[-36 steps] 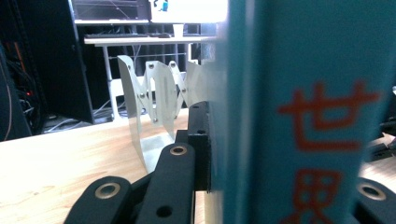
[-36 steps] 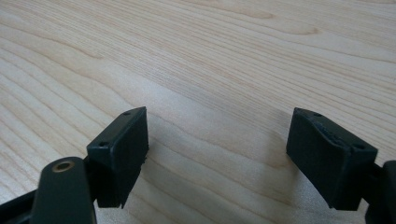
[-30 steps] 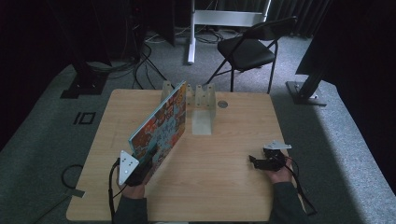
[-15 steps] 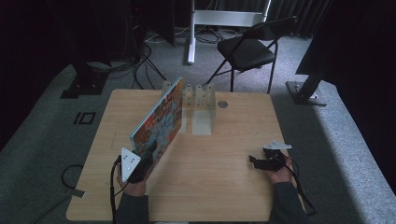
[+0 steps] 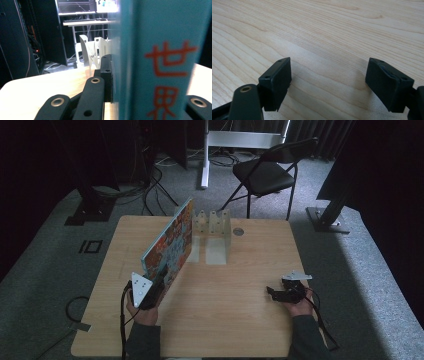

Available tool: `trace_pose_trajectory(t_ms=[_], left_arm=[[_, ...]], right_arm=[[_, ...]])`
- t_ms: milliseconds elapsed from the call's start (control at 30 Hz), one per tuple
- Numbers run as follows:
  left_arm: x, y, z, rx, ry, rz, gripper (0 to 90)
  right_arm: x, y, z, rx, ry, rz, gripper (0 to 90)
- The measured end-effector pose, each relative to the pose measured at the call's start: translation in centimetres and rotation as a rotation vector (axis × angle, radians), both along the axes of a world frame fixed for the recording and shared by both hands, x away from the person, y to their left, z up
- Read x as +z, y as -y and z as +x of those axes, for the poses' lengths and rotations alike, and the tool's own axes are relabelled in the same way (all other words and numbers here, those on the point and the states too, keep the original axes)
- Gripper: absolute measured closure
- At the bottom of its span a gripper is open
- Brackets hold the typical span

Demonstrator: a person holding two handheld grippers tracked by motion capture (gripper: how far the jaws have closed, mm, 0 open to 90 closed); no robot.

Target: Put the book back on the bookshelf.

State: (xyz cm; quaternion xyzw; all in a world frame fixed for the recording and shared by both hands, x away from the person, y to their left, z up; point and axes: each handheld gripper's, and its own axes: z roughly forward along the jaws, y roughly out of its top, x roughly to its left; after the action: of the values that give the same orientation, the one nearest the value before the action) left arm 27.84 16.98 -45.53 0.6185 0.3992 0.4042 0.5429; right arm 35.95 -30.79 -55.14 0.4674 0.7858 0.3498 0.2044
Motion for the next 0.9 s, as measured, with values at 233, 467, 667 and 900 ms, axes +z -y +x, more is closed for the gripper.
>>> trace_pose_trajectory(t_ms=[233,467,667,900], left_arm=[[0.0,0.3,0.6,0.011,-0.002,0.006,80.9],[0.1,0.6,1.2,0.023,-0.001,0.009,81.0],[0.2,0.8,1.6,0.029,-0.002,0.014,81.0],[0.1,1.1,2.0,0.046,-0.003,0.0,80.9]], right_arm=[[0.0,0.0,0.0,0.0,0.0,0.0,20.7],[0.0,0.0,0.0,0.001,0.0,0.0,20.7],[0.0,0.0,0.0,0.002,0.0,-0.001,20.6],[0.0,0.0,0.0,0.002,0.0,0.0,20.6]])
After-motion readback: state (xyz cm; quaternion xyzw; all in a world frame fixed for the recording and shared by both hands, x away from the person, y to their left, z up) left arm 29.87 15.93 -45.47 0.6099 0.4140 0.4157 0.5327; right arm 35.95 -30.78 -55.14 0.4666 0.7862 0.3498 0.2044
